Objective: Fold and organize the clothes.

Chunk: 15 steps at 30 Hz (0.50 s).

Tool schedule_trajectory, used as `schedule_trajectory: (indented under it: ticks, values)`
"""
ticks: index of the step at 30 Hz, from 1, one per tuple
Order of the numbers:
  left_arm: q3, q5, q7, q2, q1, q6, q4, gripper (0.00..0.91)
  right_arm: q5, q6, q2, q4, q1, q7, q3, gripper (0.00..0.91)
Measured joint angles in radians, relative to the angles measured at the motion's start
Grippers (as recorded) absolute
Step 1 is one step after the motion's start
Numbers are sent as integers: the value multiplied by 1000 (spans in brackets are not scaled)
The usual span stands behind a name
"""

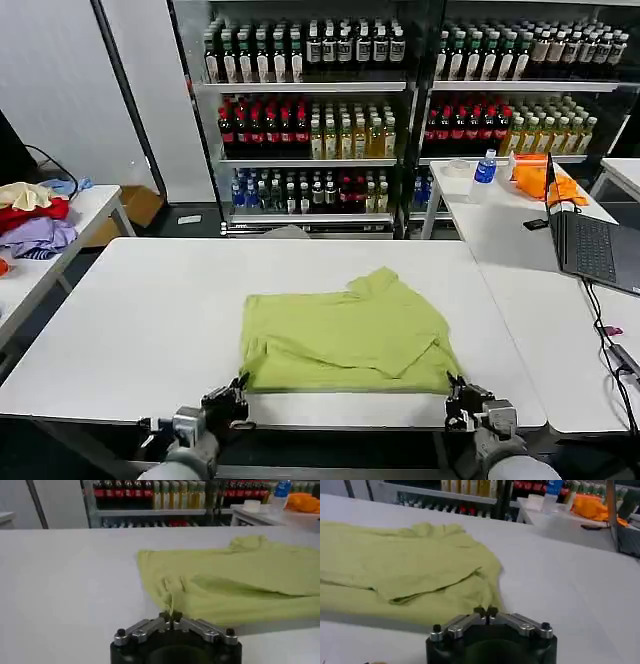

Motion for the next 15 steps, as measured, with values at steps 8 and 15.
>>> schedule_trajectory:
  ticks: [8,15]
  values:
    - [-55,9,9,28,69,7,-61,907,-14,8,4,55,-41,-18,17,907]
    - [-91,6,14,61,81,17,-85,907,-2,12,-9,89,-34,-22,34,907]
